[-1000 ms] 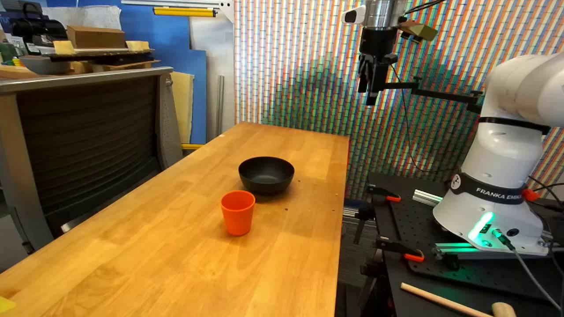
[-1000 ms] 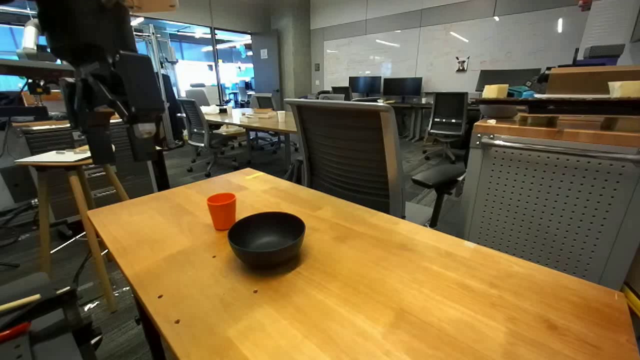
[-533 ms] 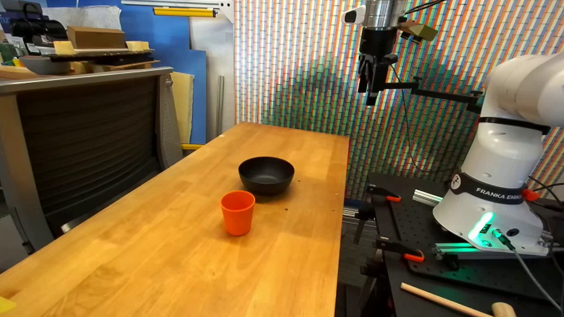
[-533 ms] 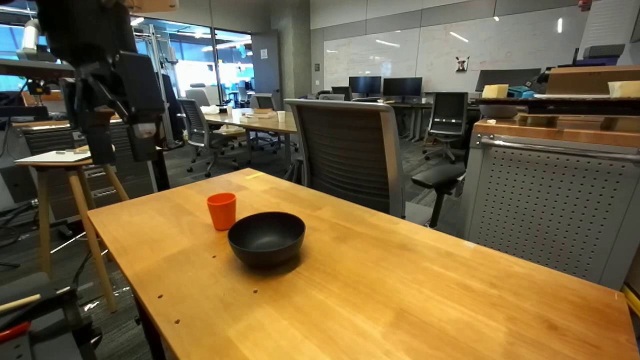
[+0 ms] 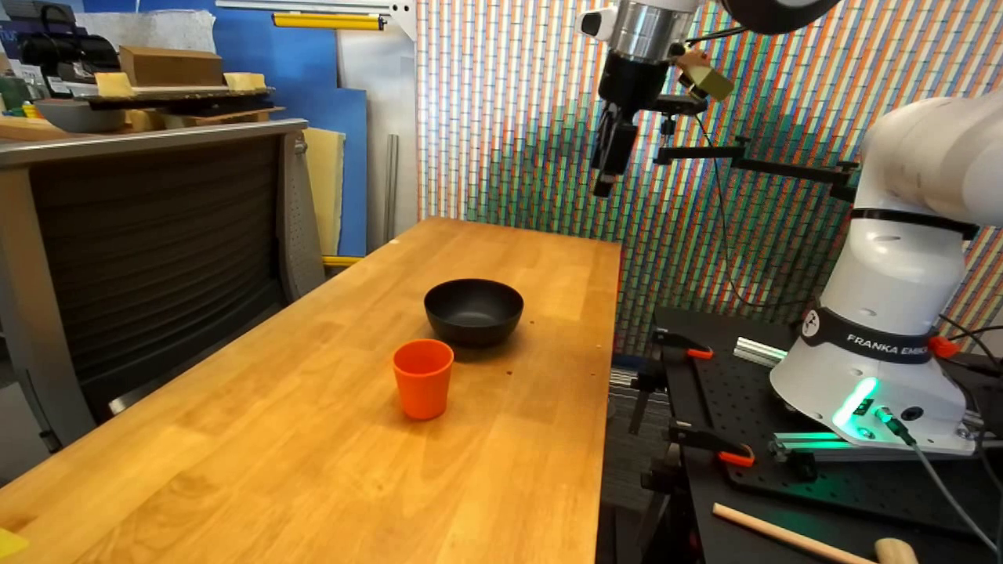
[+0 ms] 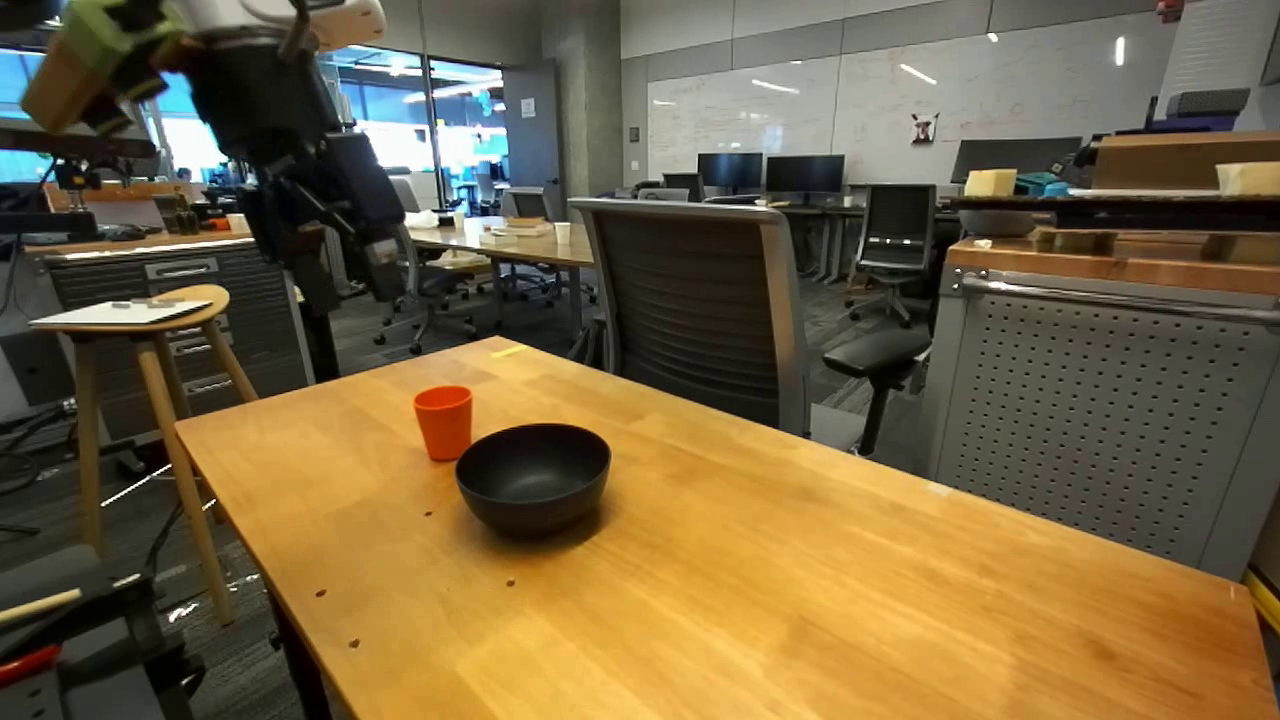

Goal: Take the orange cup from the table and place it in the black bowl

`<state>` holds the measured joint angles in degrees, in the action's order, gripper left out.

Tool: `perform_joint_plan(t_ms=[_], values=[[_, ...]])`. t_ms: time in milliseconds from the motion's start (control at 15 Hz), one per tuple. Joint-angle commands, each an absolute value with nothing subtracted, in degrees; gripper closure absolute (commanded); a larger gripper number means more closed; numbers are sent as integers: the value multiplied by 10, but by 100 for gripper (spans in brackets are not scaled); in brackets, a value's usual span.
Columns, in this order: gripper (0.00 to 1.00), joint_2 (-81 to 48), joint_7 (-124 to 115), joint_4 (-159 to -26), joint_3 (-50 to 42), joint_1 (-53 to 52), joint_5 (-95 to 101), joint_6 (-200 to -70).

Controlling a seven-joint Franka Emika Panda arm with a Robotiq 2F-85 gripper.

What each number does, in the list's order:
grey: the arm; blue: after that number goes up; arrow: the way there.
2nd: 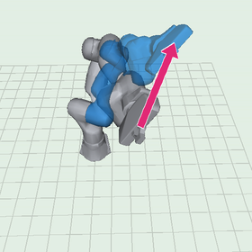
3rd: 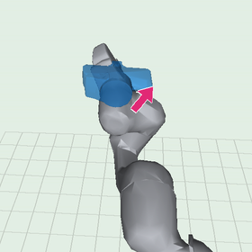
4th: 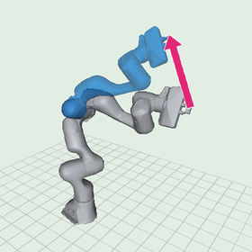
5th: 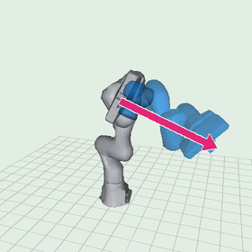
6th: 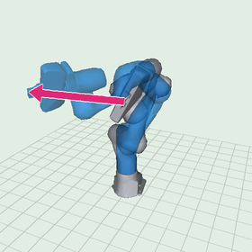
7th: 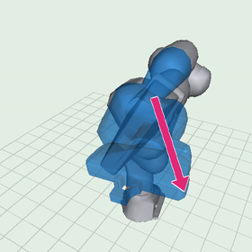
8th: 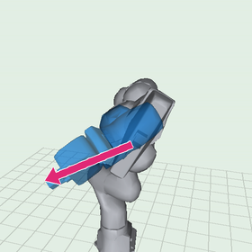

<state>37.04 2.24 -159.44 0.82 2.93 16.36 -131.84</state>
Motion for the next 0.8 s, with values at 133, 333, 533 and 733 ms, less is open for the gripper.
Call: perform_joint_plan(t_ms=[133,333,533,733], values=[[0,160,-180,-1529,135,47,201,-1495],[0,57,-315,-1463,199,71,306,-1497],[0,-44,-398,-1365,226,55,373,-1422],[0,-130,-408,-1265,163,-44,384,-1342]])
